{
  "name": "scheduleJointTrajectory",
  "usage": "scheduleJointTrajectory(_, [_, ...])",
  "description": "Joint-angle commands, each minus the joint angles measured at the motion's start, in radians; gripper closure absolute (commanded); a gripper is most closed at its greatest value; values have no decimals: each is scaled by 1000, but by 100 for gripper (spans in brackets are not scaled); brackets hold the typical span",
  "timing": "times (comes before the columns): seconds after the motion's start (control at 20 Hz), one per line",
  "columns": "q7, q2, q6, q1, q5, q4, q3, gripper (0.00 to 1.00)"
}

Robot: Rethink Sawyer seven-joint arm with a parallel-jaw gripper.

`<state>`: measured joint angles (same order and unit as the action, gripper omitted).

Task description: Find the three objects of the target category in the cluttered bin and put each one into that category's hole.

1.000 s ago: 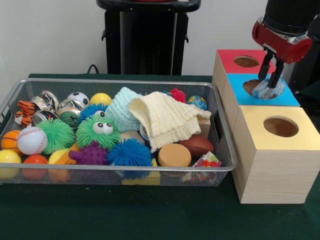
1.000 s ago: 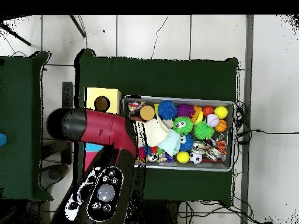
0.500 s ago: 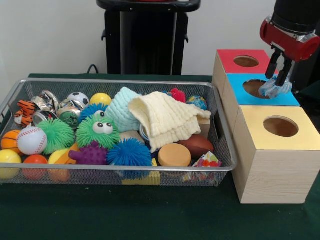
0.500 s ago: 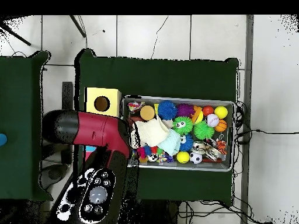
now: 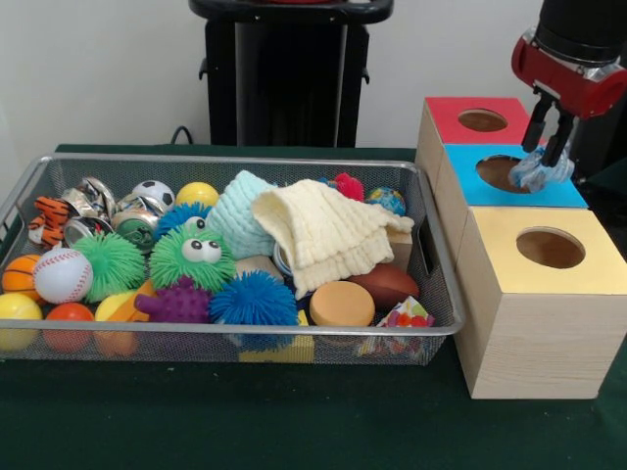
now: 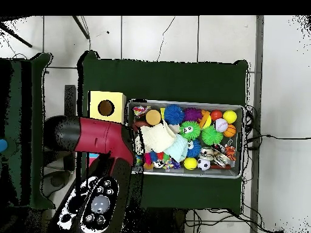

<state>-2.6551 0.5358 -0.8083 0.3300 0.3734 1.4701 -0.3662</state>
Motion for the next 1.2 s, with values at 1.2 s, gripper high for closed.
scheduleJointTrajectory(1.2, [-20, -10, 88, -114, -28, 136, 154, 100])
